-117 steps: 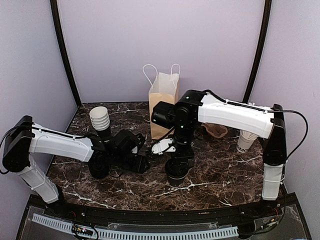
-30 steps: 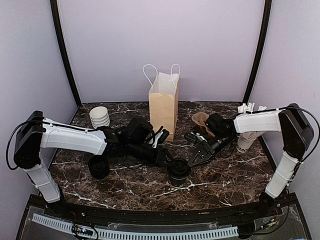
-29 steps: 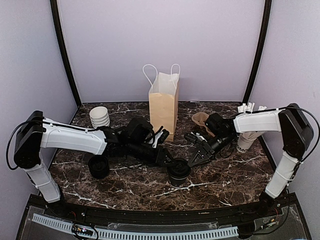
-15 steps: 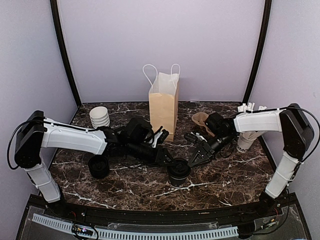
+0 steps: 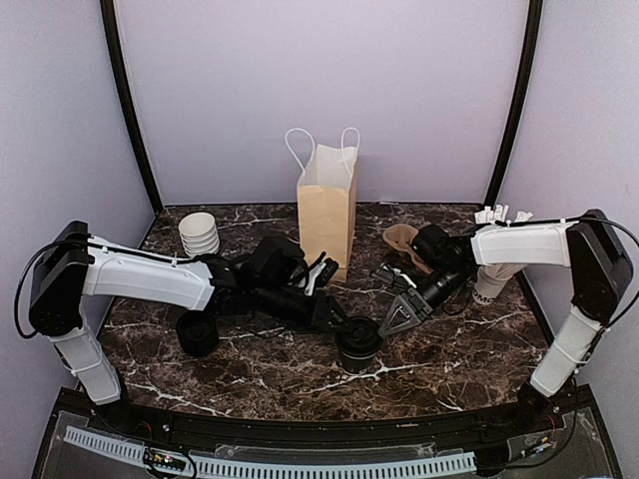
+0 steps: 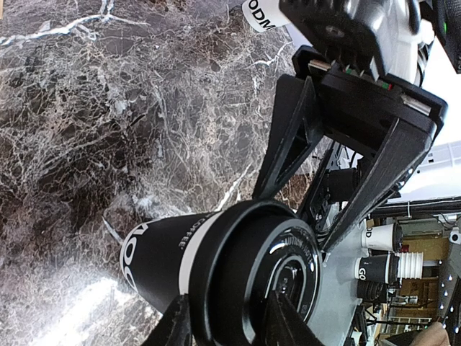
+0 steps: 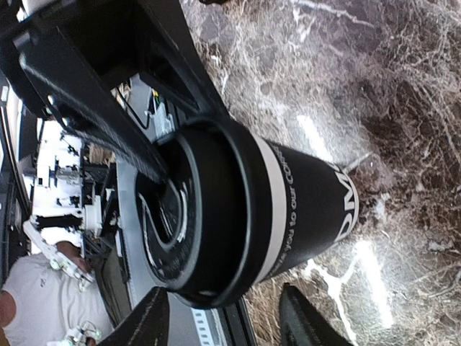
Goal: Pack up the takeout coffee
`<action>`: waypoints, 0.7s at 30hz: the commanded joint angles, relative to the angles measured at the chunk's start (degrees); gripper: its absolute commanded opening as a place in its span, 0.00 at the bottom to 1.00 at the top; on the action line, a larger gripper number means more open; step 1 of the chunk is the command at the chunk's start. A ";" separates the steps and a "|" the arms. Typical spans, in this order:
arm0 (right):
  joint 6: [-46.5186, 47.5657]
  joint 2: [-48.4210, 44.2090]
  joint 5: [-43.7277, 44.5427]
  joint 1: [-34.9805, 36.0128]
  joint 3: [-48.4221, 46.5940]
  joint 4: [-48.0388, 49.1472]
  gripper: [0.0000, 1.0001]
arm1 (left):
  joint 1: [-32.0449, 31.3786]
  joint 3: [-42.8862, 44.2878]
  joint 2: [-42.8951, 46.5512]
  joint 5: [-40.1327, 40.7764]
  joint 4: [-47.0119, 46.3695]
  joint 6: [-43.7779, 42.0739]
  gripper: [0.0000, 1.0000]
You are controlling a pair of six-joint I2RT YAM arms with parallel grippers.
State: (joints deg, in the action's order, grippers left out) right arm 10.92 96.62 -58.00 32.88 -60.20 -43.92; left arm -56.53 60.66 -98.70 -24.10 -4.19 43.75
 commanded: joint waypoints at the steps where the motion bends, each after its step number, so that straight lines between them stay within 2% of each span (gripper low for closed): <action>1: 0.84 0.03 3.38 0.38 1.77 -0.88 0.55 | -0.27 -2.92 -3.16 3.81 8.28 -0.16 0.36; 7: 5.72 1.54 -0.83 0.42 1.20 -5.31 0.60 | -0.25 -3.03 -3.33 3.94 8.31 0.15 0.36; 12: 1.30 0.86 1.17 0.99 2.94 -1.42 0.55 | -0.24 -2.80 -3.48 3.92 8.30 0.11 0.36; 21: 0.69 4.20 -3.57 1.13 2.29 -0.99 0.54 | -0.25 -2.81 -3.26 4.01 8.92 0.05 0.36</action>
State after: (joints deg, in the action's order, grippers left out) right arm 11.92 98.80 -61.25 33.12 -58.15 -46.04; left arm -56.53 60.60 -98.78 -24.03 -4.45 43.99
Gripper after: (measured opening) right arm 0.538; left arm 0.361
